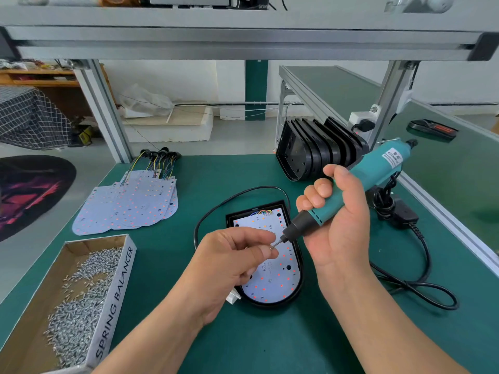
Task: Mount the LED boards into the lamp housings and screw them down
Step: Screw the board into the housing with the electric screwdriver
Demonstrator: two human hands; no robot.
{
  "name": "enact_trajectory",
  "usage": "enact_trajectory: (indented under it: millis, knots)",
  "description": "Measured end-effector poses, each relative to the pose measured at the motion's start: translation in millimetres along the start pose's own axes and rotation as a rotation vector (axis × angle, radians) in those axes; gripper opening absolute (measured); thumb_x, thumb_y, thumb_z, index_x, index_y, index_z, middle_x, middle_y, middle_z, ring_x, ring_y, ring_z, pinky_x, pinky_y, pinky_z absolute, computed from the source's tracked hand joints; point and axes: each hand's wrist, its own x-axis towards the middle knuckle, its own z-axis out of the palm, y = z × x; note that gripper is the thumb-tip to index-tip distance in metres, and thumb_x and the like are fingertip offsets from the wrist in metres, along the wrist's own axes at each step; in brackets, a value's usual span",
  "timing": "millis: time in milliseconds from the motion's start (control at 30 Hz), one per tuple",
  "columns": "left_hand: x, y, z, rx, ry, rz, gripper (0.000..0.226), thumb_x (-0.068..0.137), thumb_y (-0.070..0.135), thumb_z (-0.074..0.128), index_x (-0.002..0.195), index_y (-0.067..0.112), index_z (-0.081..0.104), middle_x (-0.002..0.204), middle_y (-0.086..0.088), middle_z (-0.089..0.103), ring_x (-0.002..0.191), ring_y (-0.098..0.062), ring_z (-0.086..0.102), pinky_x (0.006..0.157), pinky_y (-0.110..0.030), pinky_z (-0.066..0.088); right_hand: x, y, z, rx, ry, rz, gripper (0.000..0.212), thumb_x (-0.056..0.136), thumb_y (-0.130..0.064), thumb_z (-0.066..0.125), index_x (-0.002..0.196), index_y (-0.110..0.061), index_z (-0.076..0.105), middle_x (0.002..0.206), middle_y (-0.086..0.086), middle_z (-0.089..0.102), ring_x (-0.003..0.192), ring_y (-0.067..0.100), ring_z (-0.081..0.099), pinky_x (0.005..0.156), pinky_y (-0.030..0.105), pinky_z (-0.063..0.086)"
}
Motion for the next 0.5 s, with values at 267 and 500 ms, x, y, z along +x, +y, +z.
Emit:
enact_trajectory:
  millis: [267, 500]
  knots:
    - [3.8, -2.1, 1.8, -0.006, 0.017, 0.010, 0.019, 0.094, 0.001, 0.075, 0.098, 0.017, 0.085, 0.094, -0.018, 0.081, 0.052, -0.010, 0.041, 0.049, -0.018, 0.036, 3.2, 2.7, -6.1, 0.046, 0.089, 0.018, 0.011, 0.103, -0.025, 0.059, 0.097, -0.016, 0.059, 0.071, -0.005, 0.046, 0.058, 0.010, 0.040, 0.056, 0.023, 0.041]
    - [5.6, -5.8, -0.3, -0.013, -0.026, 0.019, 0.016, 0.092, 0.010, 0.080, 0.107, 0.013, 0.083, 0.099, -0.017, 0.081, 0.053, -0.011, 0.039, 0.048, -0.018, 0.035, 3.6, 2.0, -6.6, 0.080, 0.114, 0.028, 0.016, 0.104, -0.030, 0.059, 0.098, -0.015, 0.057, 0.071, -0.005, 0.046, 0.058, 0.009, 0.041, 0.056, 0.022, 0.041]
